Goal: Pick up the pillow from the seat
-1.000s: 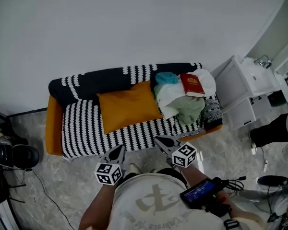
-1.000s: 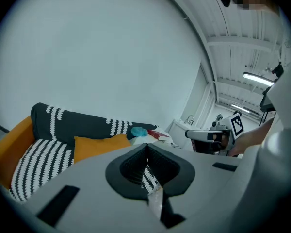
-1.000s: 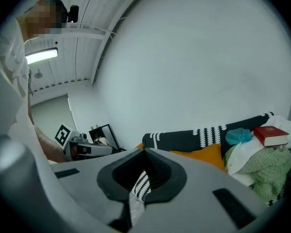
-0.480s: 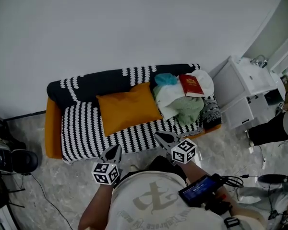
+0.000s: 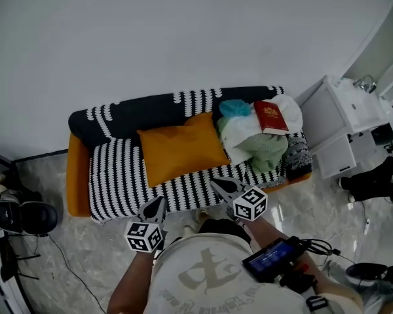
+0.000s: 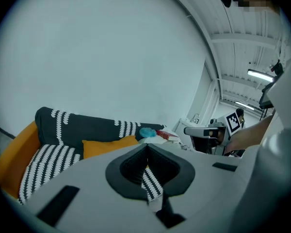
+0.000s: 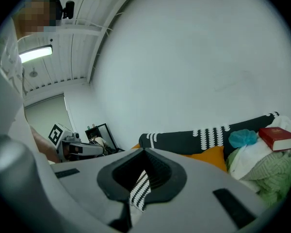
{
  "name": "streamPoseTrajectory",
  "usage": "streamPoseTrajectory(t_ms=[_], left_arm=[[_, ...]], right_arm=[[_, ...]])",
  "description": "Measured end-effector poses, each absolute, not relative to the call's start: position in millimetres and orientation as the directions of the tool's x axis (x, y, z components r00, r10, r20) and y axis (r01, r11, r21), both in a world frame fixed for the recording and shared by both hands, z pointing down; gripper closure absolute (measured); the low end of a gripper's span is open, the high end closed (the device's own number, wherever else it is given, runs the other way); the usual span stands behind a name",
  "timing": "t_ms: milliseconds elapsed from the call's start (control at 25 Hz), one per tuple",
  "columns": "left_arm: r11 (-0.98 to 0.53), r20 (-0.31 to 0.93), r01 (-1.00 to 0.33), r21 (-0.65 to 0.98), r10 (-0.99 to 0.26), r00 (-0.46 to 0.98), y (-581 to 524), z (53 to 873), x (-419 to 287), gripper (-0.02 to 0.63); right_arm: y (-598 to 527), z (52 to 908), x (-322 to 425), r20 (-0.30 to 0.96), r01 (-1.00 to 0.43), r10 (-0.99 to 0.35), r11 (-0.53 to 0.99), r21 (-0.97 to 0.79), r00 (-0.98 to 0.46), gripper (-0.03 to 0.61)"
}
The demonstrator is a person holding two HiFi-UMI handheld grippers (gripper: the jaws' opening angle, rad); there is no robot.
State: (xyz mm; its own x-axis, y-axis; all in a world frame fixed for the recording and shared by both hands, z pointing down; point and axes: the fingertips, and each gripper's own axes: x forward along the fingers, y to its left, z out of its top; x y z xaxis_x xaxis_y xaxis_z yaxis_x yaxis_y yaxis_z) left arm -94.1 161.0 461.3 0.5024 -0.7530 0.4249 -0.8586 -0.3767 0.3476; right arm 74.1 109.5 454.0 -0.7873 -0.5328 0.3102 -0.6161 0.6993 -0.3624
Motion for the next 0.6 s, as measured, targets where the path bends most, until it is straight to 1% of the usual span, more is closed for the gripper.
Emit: streamPoseTrajectory(t_ms=[200, 600], left_arm=[[-0.369, 0.443, -0.863, 0.346, -0.747, 0.497, 124, 462, -93, 0.604], [-0.354, 0.479, -0.87, 0.344, -0.731, 0.486, 47, 470, -89, 0.604]], right_arm=[[68, 458, 70, 0.299, -0.608, -0.529, 0.694, -0.386, -0.794, 0.565], [-7, 482, 78, 0.322, -0.608, -0.516, 0.667, -0.43, -0.794, 0.566]])
